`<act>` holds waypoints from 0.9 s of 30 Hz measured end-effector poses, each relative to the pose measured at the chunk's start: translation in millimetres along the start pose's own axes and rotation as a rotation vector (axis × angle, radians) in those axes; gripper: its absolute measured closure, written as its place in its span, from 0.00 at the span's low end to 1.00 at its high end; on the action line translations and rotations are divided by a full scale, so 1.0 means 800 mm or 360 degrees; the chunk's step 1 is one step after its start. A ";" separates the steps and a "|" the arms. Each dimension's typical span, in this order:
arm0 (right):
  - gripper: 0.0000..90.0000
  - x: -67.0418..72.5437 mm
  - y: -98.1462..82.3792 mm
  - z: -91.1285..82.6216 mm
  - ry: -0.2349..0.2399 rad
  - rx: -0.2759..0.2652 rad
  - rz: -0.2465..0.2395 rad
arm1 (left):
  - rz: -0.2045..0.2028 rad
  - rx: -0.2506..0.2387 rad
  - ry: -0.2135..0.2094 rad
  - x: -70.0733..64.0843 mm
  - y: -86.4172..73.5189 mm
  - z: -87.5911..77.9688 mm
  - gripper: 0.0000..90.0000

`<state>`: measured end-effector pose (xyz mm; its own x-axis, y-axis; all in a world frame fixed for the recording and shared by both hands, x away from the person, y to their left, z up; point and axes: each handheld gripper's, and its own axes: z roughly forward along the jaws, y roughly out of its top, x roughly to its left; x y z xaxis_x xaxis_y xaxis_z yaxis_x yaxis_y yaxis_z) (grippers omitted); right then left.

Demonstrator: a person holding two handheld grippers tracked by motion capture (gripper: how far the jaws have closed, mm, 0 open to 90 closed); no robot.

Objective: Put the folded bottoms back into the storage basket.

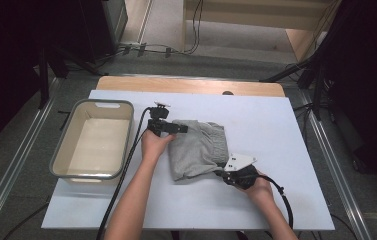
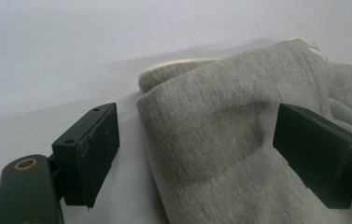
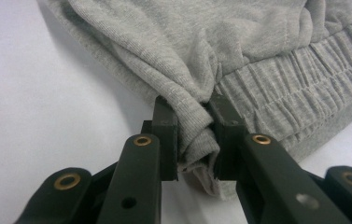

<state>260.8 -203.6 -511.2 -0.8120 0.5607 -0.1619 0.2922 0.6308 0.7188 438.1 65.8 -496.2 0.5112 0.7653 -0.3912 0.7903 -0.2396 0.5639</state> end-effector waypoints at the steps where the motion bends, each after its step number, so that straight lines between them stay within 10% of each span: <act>1: 0.81 0.000 0.000 0.000 -0.0003 0.0002 -0.0002 | -0.0007 -0.0004 -0.0002 0.000 0.000 0.000 0.19; 27: 0.81 0.002 0.000 0.000 -0.0011 0.0007 -0.0003 | 0.0005 -0.0059 -0.0018 0.003 0.001 -0.004 0.79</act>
<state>259.6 -202.5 -511.4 -0.8091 0.5632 -0.1678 0.2930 0.6341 0.7156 439.0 69.7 -494.3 0.5175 0.7576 -0.3978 0.7758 -0.2193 0.5916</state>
